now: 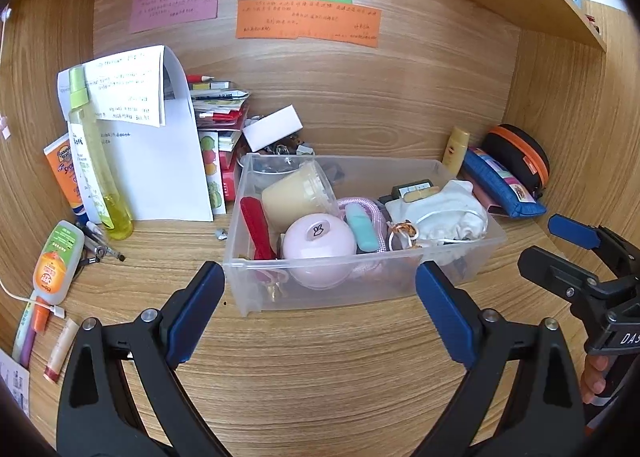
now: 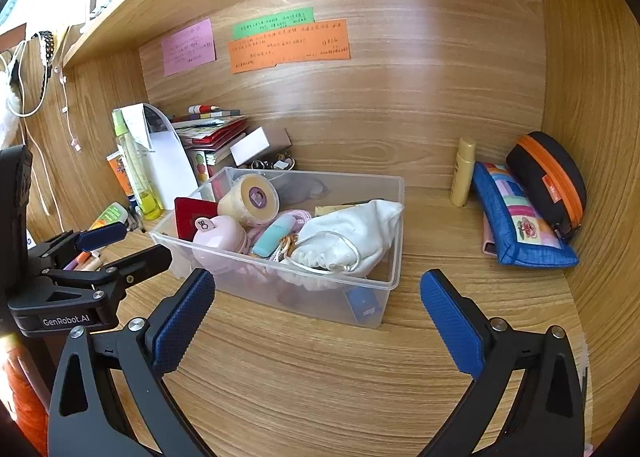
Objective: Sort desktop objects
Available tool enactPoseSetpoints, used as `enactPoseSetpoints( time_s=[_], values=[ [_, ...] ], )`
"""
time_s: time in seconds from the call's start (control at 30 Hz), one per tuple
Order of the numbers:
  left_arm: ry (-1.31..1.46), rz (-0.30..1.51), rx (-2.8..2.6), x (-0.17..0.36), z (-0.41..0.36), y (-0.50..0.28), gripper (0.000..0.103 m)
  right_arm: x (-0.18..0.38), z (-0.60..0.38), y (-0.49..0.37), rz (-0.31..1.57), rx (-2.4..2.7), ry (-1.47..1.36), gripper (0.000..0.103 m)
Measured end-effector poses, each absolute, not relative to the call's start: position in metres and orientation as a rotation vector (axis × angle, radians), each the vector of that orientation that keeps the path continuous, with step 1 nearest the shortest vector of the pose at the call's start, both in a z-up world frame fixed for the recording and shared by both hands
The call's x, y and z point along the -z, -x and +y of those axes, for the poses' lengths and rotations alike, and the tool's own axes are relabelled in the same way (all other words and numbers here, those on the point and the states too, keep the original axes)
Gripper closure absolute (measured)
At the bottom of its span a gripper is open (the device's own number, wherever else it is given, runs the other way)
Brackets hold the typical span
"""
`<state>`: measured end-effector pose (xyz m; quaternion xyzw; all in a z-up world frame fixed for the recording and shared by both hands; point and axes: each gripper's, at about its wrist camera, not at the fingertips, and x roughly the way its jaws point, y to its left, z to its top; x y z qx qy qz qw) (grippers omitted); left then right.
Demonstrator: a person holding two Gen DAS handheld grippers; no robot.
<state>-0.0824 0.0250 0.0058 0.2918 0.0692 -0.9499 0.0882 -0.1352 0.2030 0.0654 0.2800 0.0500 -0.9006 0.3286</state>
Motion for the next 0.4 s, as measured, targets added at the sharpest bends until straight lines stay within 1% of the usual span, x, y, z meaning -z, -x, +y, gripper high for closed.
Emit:
enactPoseSetpoints(
  time_s=[0.2, 0.4],
  values=[
    [-0.851, 0.191, 2.830, -0.0042, 0.0237, 0.0815, 0.006, -0.0626, 0.1999, 0.1369, 0.131, 2.347, -0.748, 0.000],
    [-0.866, 0.213, 2.860, -0.0030, 0.0244, 0.0821, 0.006, -0.0600, 0.1971, 0.1366, 0.137, 2.352, -0.760, 0.000]
  ],
)
